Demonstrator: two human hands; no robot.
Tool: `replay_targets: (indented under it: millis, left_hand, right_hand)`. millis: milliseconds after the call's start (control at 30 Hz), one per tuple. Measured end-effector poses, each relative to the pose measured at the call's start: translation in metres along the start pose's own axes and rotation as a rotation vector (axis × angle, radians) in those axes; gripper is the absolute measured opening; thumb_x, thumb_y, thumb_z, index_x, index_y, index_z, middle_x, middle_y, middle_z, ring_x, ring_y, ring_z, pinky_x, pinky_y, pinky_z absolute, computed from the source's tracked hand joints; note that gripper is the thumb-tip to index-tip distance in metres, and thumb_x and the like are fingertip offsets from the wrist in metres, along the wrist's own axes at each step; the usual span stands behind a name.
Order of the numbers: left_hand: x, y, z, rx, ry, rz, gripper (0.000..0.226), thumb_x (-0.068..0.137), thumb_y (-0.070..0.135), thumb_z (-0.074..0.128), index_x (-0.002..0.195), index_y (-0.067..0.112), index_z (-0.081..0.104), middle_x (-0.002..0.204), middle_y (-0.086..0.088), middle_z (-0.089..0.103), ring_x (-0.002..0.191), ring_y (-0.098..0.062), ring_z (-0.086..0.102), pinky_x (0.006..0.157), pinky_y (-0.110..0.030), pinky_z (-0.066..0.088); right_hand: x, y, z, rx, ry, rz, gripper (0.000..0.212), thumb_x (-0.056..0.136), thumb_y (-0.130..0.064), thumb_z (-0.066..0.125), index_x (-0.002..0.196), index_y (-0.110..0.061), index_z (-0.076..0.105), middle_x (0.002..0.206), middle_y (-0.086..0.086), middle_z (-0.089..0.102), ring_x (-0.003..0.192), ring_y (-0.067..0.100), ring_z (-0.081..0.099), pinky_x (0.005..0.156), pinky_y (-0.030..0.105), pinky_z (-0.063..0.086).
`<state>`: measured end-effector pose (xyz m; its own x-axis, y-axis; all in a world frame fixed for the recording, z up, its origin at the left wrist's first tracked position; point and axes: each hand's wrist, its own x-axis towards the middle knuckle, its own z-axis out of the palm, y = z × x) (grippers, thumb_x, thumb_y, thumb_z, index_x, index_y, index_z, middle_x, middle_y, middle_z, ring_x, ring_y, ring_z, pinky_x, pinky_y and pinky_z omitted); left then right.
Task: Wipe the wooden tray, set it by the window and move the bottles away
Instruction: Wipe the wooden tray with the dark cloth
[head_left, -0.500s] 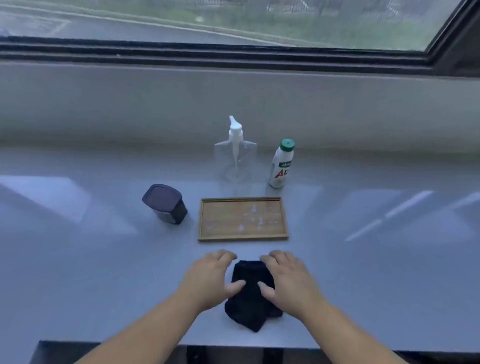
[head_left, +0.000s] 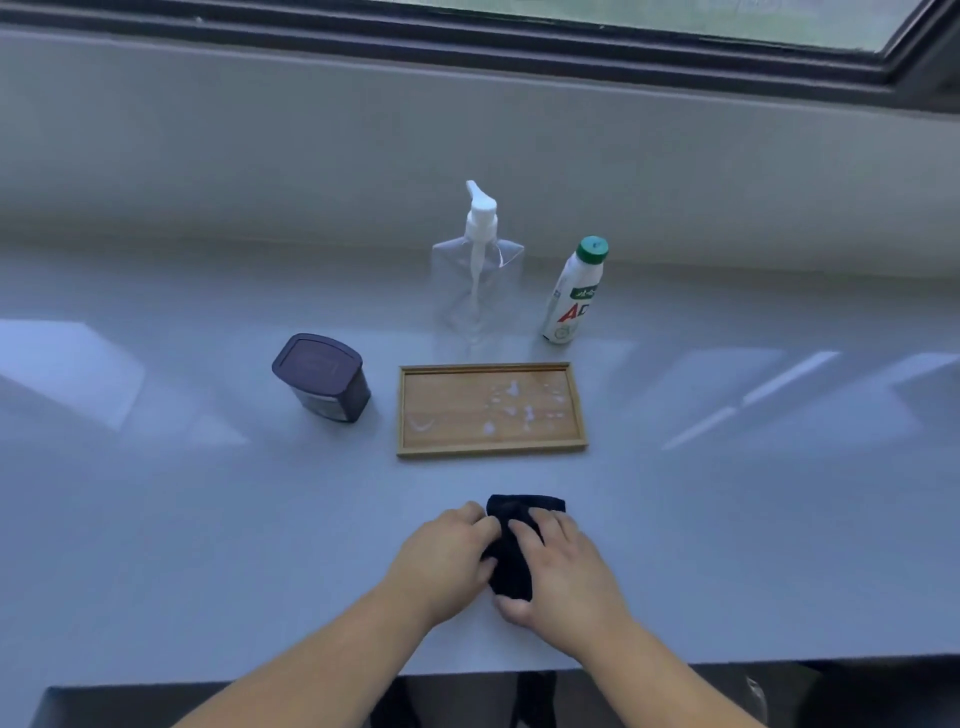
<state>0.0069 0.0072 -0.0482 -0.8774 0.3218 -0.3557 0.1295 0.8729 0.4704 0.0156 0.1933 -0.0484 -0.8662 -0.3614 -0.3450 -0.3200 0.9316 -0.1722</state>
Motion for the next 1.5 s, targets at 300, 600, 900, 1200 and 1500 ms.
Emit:
replay_targets:
  millis: [300,600,900,1200,1500]
  left_hand:
    - [0.011,-0.015,-0.036,-0.144,0.301,0.106,0.034,0.091,0.056,0.055,0.115,0.034,0.062,0.109,0.020,0.060,0.101,-0.008,0.053,0.081,-0.031,0.050]
    - [0.028,-0.068,-0.025,0.097,0.442,-0.161,0.073,0.088,0.065,0.050,0.149,0.025,0.048,0.158,-0.005,0.045,0.136,-0.033,0.047,0.111,-0.051,0.040]
    - [0.024,-0.109,0.025,0.081,0.530,-0.148,0.080,0.090,0.054,0.052,0.158,0.014,0.035,0.166,-0.003,0.029,0.152,-0.024,0.030,0.122,-0.053,0.023]
    - [0.026,-0.116,0.025,0.100,0.512,-0.123,0.082,0.087,0.056,0.058,0.155,0.014,0.041,0.166,-0.002,0.030,0.152,-0.021,0.030,0.120,-0.055,0.025]
    - [0.027,-0.113,0.025,0.087,0.570,-0.135,0.081,0.083,0.055,0.059,0.151,0.012,0.047,0.162,-0.002,0.038,0.149,-0.021,0.035,0.120,-0.054,0.027]
  right_hand:
    - [0.020,-0.016,-0.036,0.325,0.164,0.189,0.030,0.095,-0.032,0.053,0.124,-0.036,0.059,0.110,-0.013,0.065,0.097,0.016,0.059,0.078,0.033,0.051]
    - [0.089,0.030,-0.096,0.534,0.445,0.181,0.032,0.087,-0.018,0.058,0.114,-0.033,0.064,0.111,-0.013,0.063,0.102,0.015,0.055,0.085,0.033,0.048]
    - [0.164,0.064,-0.039,-0.045,0.237,0.187,0.055,0.103,-0.034,0.038,0.147,-0.004,0.052,0.154,0.024,0.048,0.145,0.042,0.040,0.120,0.051,0.033]
    - [0.202,-0.060,-0.028,0.072,0.279,0.022,0.043,0.088,-0.025,0.072,0.127,-0.008,0.072,0.132,0.018,0.067,0.114,0.037,0.063,0.090,0.045,0.057]
    - [0.198,-0.010,-0.049,0.071,0.329,-0.135,0.028,0.079,-0.017,0.079,0.107,-0.017,0.080,0.105,0.008,0.069,0.090,0.032,0.062,0.068,0.036,0.055]
